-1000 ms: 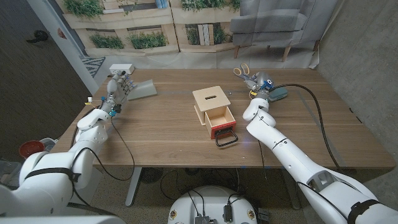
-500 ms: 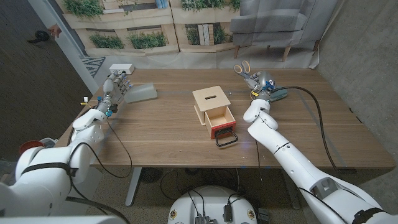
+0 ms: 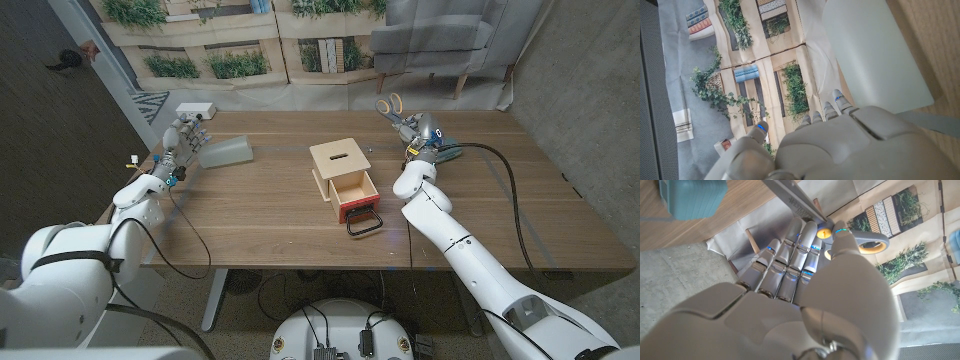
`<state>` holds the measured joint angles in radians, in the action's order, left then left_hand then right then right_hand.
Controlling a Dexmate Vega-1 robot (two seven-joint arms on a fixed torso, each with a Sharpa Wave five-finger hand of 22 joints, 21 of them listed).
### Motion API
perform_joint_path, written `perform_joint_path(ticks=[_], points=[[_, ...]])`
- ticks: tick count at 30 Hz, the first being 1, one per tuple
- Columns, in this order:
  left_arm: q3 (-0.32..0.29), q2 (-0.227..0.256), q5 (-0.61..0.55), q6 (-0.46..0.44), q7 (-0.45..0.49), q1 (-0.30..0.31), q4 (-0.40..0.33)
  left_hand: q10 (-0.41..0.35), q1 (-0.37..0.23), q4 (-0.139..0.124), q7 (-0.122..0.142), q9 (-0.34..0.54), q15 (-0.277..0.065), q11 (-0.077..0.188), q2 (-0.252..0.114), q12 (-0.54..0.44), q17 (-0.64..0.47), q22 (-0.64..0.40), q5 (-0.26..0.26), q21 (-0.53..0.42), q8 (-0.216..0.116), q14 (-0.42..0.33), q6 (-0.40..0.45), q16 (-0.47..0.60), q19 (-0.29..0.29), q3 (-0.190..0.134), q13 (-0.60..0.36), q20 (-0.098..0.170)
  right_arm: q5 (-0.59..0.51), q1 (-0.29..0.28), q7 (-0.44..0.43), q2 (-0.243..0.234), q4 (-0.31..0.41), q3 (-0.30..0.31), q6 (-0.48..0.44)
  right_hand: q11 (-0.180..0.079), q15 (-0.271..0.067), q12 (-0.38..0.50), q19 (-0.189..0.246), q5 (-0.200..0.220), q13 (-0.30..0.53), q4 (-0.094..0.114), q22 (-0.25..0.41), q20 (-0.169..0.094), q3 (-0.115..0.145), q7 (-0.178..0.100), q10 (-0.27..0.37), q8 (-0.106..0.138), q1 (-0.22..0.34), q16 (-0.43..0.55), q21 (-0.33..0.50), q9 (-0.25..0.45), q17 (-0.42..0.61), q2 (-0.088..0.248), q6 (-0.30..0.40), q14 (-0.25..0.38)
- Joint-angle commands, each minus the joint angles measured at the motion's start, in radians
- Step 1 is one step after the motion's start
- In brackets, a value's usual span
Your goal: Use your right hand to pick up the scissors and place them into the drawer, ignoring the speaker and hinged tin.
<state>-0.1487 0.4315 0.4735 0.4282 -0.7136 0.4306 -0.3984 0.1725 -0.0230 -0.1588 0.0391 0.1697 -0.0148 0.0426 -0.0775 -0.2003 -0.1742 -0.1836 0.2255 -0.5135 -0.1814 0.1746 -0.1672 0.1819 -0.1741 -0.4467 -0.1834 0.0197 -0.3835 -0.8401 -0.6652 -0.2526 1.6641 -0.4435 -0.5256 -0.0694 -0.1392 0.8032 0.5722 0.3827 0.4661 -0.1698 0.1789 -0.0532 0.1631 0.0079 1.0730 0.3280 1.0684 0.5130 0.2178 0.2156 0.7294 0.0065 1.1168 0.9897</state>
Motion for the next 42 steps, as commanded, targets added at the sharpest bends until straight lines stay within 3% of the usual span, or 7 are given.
perform_joint_path(ticks=[1, 16, 26, 33, 36, 42], points=[[-0.020, 0.008, -0.031, -0.020, 0.001, -0.030, 0.039, 0.080, -0.005, 0.001, -0.004, 0.006, 0.002, -0.001, -0.051, -0.004, -0.003, -0.004, 0.005, 0.004, -0.002, 0.097, -0.038, 0.004, -0.095, 0.004, -0.004, -0.005, 0.046, -0.049, -0.013, -0.002, 0.057, 0.027, 0.057, 0.006, -0.074, 0.001, 0.001, 0.000, 0.003, 0.021, 0.006, -0.021, 0.031, -0.023, 0.009, 0.001, 0.074, -0.006, -0.003, 0.057, 0.004, 0.068, 0.117, 0.014], [-0.063, 0.026, -0.090, -0.071, 0.013, -0.051, 0.049, 0.078, -0.006, 0.001, -0.002, 0.005, 0.002, -0.002, -0.051, -0.004, -0.003, -0.004, 0.005, 0.006, -0.002, 0.096, -0.037, 0.005, -0.092, 0.004, -0.004, -0.006, 0.099, -0.119, -0.014, -0.006, 0.130, 0.050, 0.127, 0.016, -0.072, 0.002, -0.003, -0.004, 0.003, 0.021, 0.006, -0.017, 0.039, -0.016, 0.013, -0.003, 0.074, -0.011, -0.004, 0.060, 0.012, 0.065, 0.119, 0.016], [-0.094, 0.040, -0.191, -0.159, 0.029, -0.084, 0.055, 0.071, -0.007, 0.002, 0.003, 0.005, 0.003, -0.001, -0.051, -0.007, -0.003, -0.004, 0.005, 0.006, -0.004, 0.089, -0.032, 0.007, -0.085, 0.005, -0.004, -0.007, 0.126, -0.174, -0.032, 0.001, 0.176, 0.065, 0.175, 0.019, -0.072, 0.002, -0.003, -0.008, 0.004, 0.020, 0.007, -0.016, 0.043, -0.012, 0.015, -0.004, 0.074, -0.010, -0.003, 0.063, 0.019, 0.063, 0.120, 0.022], [-0.147, 0.035, -0.299, -0.236, 0.090, -0.120, 0.055, 0.067, -0.007, 0.002, 0.004, 0.005, 0.005, -0.004, -0.051, -0.008, -0.003, -0.003, 0.005, 0.006, -0.005, 0.085, -0.027, 0.008, -0.080, 0.004, -0.004, -0.010, 0.144, -0.201, -0.037, 0.011, 0.197, 0.069, 0.190, 0.022, -0.071, 0.004, -0.003, -0.012, 0.007, 0.020, 0.007, -0.015, 0.045, -0.010, 0.017, -0.005, 0.074, -0.009, -0.003, 0.067, 0.024, 0.061, 0.119, 0.024], [-0.184, 0.024, -0.337, -0.298, 0.094, -0.097, -0.024, 0.064, -0.008, 0.003, 0.003, 0.005, 0.006, -0.003, -0.051, -0.009, -0.002, -0.003, 0.005, 0.006, -0.005, 0.082, -0.025, 0.008, -0.078, 0.004, -0.004, -0.010, 0.154, -0.216, -0.039, 0.015, 0.210, 0.070, 0.199, 0.023, -0.070, 0.004, -0.003, -0.014, 0.008, 0.020, 0.007, -0.015, 0.046, -0.010, 0.016, -0.005, 0.073, -0.009, -0.003, 0.067, 0.025, 0.060, 0.122, 0.024], [-0.247, 0.004, -0.469, -0.379, 0.186, -0.142, -0.024, 0.052, -0.009, 0.004, 0.004, 0.005, 0.008, -0.003, -0.051, -0.012, -0.002, -0.003, 0.005, 0.006, -0.008, 0.071, -0.017, 0.011, -0.071, 0.004, -0.003, -0.013, 0.170, -0.234, -0.034, 0.017, 0.225, 0.072, 0.215, 0.023, -0.069, 0.005, -0.004, -0.017, 0.009, 0.019, 0.007, -0.014, 0.049, -0.006, 0.018, -0.006, 0.073, -0.011, -0.003, 0.070, 0.028, 0.058, 0.123, 0.025]])
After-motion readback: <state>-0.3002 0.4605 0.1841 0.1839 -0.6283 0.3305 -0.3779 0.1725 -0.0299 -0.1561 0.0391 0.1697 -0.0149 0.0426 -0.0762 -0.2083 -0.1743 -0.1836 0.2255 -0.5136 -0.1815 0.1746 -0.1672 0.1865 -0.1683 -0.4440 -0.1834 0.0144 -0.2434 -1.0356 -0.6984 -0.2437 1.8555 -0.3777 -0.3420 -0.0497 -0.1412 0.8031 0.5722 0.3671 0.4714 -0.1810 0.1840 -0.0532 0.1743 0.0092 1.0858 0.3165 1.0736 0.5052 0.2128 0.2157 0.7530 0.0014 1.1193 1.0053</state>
